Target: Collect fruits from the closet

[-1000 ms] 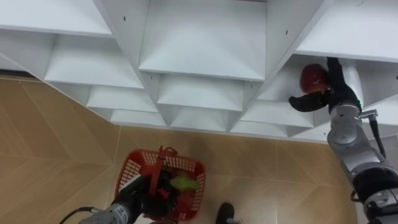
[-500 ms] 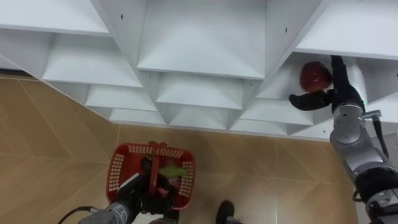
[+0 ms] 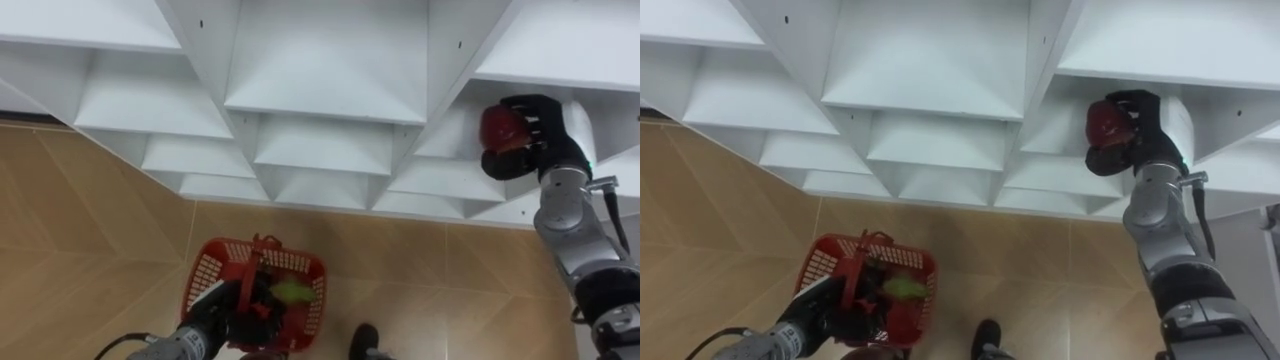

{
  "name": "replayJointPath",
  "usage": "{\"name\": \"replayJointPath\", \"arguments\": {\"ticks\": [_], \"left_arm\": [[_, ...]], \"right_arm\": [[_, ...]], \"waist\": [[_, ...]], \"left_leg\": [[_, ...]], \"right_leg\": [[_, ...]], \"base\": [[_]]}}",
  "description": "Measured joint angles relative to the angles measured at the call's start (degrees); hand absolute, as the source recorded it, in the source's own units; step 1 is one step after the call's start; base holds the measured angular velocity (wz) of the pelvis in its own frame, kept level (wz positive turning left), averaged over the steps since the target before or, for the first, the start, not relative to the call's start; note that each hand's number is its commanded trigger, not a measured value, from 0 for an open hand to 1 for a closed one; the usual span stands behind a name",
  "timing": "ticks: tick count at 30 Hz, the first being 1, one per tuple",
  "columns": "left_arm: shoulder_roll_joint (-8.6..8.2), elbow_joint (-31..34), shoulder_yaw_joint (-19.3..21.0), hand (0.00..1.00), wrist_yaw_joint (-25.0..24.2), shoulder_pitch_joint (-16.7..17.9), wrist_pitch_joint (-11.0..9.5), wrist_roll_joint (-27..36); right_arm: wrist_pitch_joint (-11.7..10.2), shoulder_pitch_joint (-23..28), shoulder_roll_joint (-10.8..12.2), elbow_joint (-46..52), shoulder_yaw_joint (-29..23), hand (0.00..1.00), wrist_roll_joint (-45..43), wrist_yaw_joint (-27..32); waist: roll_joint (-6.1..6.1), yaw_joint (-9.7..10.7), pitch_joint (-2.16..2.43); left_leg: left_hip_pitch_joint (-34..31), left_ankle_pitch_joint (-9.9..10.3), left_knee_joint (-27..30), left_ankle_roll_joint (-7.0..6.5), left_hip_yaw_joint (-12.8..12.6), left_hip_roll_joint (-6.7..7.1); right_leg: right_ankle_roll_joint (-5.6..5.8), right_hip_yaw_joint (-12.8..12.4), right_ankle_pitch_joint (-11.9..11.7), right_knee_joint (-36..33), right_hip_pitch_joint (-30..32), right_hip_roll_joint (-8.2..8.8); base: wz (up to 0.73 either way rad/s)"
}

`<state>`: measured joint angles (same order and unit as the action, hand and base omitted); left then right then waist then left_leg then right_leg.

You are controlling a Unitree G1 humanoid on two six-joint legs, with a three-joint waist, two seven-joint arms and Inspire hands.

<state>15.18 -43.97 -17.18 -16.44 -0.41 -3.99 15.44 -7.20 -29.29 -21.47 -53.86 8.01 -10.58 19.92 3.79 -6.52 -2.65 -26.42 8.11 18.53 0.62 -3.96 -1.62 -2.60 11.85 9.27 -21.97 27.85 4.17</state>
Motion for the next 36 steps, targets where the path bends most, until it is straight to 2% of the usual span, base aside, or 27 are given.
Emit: {"name": "replayJointPath", "arguments": {"ticks": [27,33,36], "left_arm": [[-0.01,0.04,0.02,1.0,-0.01,-0.07,0.0,0.0],[0.07,0.25,-0.62,1.0,0.01,-0.16,-0.07,0.09],[0.09,0.25,-1.33,1.0,-0.02,-0.45,-0.25,0.16]], "right_arm": [[0.45,0.0,-0.04,0.04,0.05,1.0,-0.75,-0.04],[0.52,0.0,0.23,0.75,1.79,1.0,-1.04,-0.01],[-0.25,0.03,0.34,1.39,3.94,1.0,-1.2,-0.01]], "waist": [[0.06,-0.08,0.01],[0.07,-0.06,0.01],[0.07,0.02,0.01]], "left_leg": [[-0.02,0.0,-0.01,-0.01,0.0,0.01],[0.0,0.0,-0.01,-0.01,-0.06,0.01],[-0.03,0.0,0.0,0.0,-0.09,-0.05]], "right_leg": [[0.01,-0.03,-0.03,0.01,0.0,-0.01],[0.02,-0.1,-0.04,-0.01,0.02,-0.01],[0.01,-0.16,-0.07,0.05,0.01,-0.08]], "base": [[0.0],[0.0],[0.0]]}}
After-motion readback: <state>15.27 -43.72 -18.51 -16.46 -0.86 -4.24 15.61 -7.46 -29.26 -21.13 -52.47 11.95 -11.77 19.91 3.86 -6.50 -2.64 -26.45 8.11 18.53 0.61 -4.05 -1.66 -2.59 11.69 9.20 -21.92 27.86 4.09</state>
